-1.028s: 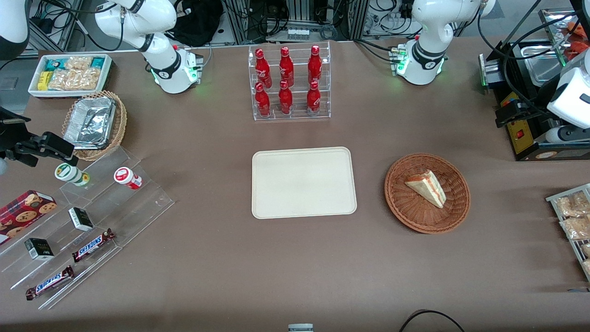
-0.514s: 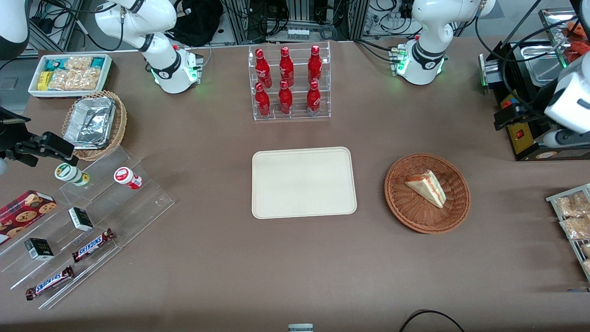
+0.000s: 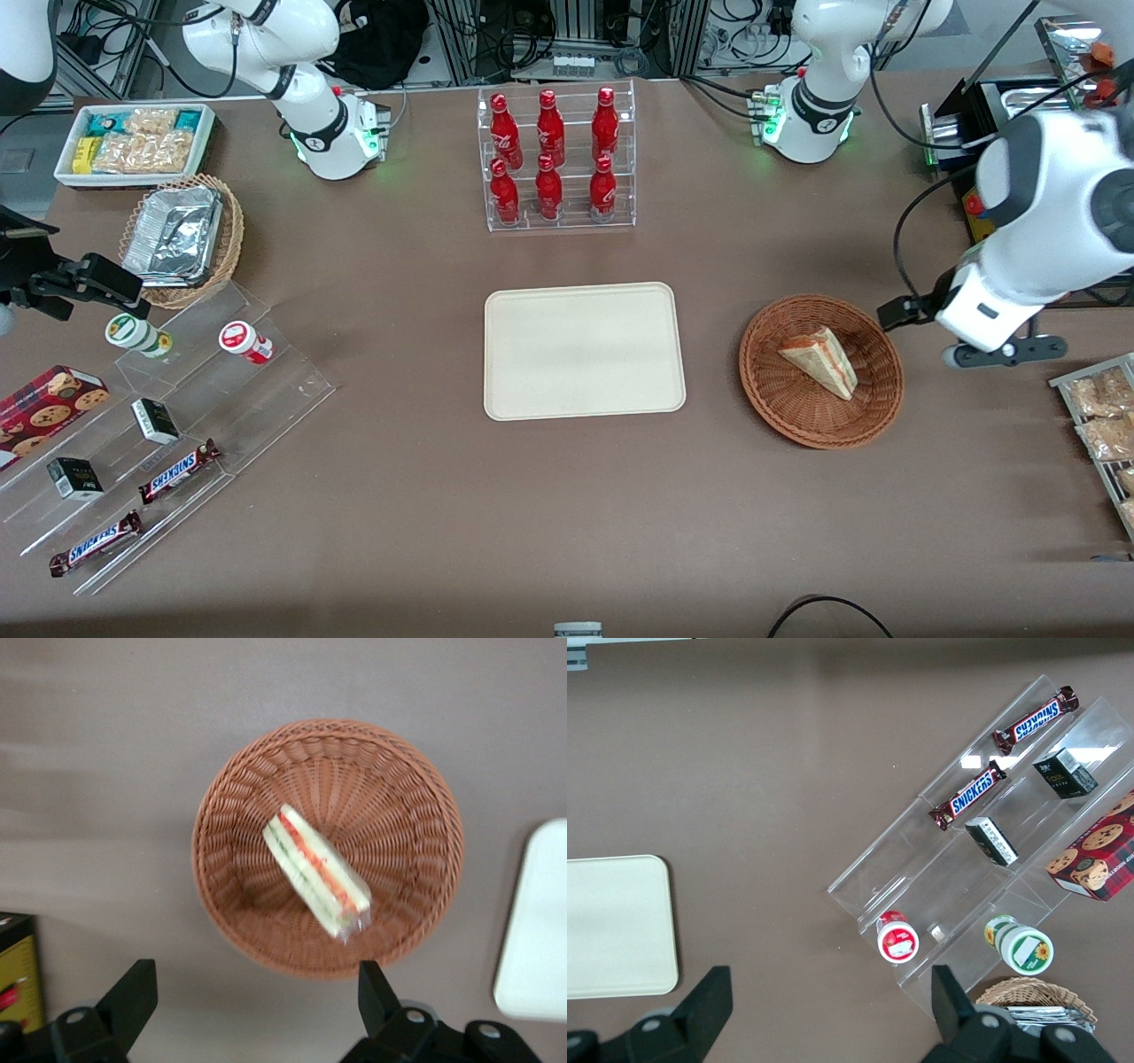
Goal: Place sandwich from basket to tray
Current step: 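Lower the open left gripper over the wrapped sandwich in the basket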
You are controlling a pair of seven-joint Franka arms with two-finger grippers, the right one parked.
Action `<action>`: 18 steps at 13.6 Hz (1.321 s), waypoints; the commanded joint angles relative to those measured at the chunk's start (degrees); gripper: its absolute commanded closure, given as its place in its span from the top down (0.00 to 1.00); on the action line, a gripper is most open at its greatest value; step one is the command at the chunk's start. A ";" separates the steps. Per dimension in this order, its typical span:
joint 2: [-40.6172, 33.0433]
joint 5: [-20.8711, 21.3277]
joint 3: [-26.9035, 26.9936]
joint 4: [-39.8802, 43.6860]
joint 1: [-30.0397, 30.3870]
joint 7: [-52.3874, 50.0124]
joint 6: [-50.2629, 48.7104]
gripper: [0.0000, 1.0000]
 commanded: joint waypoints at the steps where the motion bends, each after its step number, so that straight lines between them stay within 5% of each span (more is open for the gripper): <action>1: -3.17 -0.40 0.10 -9.89 -0.57 -9.50 10.71 1.00; 7: -1.51 -0.66 -0.70 -17.31 -3.73 -40.53 21.30 1.00; 18: 7.19 -0.75 -0.70 -17.83 -4.44 -46.81 27.36 1.00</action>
